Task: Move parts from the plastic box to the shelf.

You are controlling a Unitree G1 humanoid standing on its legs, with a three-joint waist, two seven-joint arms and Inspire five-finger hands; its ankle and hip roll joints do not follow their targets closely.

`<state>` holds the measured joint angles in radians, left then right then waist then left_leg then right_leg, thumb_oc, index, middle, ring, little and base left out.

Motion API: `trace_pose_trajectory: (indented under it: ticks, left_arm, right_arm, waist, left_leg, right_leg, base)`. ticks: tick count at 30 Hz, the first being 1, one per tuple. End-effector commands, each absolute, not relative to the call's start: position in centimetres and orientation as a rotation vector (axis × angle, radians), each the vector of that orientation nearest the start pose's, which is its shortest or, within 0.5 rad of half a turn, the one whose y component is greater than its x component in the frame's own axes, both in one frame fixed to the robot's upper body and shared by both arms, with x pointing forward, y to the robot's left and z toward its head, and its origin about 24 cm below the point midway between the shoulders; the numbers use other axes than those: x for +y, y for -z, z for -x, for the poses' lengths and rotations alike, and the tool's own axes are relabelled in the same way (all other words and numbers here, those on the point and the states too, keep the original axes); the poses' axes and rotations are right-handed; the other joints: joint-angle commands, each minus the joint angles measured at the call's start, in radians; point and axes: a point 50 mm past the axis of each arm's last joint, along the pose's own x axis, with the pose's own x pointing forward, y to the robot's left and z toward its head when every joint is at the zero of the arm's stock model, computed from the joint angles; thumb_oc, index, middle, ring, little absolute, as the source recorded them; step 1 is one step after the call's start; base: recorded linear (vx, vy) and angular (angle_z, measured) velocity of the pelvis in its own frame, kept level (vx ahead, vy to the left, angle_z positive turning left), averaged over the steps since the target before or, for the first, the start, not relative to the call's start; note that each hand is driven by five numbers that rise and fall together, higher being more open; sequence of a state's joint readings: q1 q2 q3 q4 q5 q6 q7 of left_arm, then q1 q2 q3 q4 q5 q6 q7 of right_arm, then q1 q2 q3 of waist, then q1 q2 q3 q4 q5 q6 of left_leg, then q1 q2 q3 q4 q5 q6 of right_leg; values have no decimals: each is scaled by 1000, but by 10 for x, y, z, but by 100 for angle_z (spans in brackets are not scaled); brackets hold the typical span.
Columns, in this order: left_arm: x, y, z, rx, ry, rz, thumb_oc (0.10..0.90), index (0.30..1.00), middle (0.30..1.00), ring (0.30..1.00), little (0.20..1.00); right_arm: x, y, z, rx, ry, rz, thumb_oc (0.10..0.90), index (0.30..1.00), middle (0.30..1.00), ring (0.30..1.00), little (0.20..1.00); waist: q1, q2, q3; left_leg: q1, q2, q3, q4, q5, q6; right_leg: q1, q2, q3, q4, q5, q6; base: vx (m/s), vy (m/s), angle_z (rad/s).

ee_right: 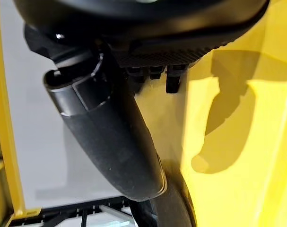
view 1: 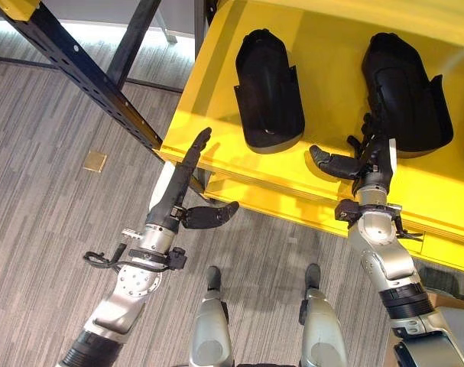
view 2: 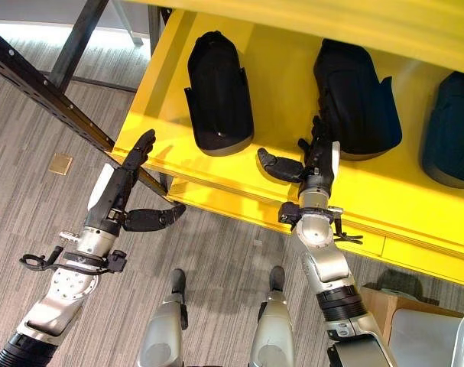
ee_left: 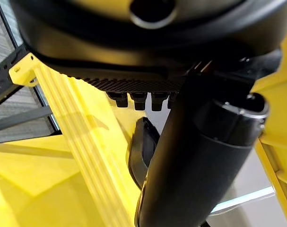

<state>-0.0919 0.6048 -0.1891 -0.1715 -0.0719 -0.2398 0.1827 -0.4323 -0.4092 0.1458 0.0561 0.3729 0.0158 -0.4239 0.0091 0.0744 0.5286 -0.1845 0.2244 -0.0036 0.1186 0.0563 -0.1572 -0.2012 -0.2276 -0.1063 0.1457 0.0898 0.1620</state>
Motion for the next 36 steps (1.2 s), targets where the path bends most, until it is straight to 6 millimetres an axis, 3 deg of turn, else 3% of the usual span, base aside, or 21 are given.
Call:
trace_pose_trajectory:
  ticks: [1,6,15,21,36]
  left_arm:
    - [177,-171,-241,-711,162,-398,900,1000,1000,1000,1000]
    - [175,-171,-241,-708,175,-403,900,1000,1000,1000,1000]
    - [173,-169,-242,-712,188,-397,900,1000,1000,1000,1000]
    - [171,-168,-244,-708,202,-393,900,1000,1000,1000,1000]
    - [165,-167,-246,-701,255,-390,900,1000,1000,1000,1000]
  right_arm:
    - [-173,-186,-326,-458,101,50,900,1000,1000,1000,1000]
    - [-152,-181,-327,-448,23,72,900,1000,1000,1000,1000]
    - [-136,-168,-333,-402,44,46,900,1000,1000,1000,1000]
    - [-138,-163,-339,-381,109,10,900,1000,1000,1000,1000]
    - [-137,-176,-358,-369,174,18,900,1000,1000,1000,1000]
  waist:
    - [24,-11,-99]
    - [37,-11,-94]
    - [53,0,-89]
    - [62,6,-89]
    - [90,20,-89]
  left_leg:
    - [-3,-3,38,-55,35,59]
    - [-7,-4,32,-47,38,60]
    - [-12,-10,21,-43,39,61]
    - [-11,-12,16,-42,39,62]
    - [-12,-19,0,-35,40,61]
  right_leg:
    - [53,17,21,117,-187,-71]
    - [57,14,12,127,-191,-72]
    - [60,10,5,136,-197,-74]
    - [62,8,3,139,-198,-75]
    - [73,3,-9,144,-199,-80]
  base:
    - [15,-33,1]
    - [7,-13,0]
    - [0,0,0]
    - [9,-5,2]
    - [11,-11,3]
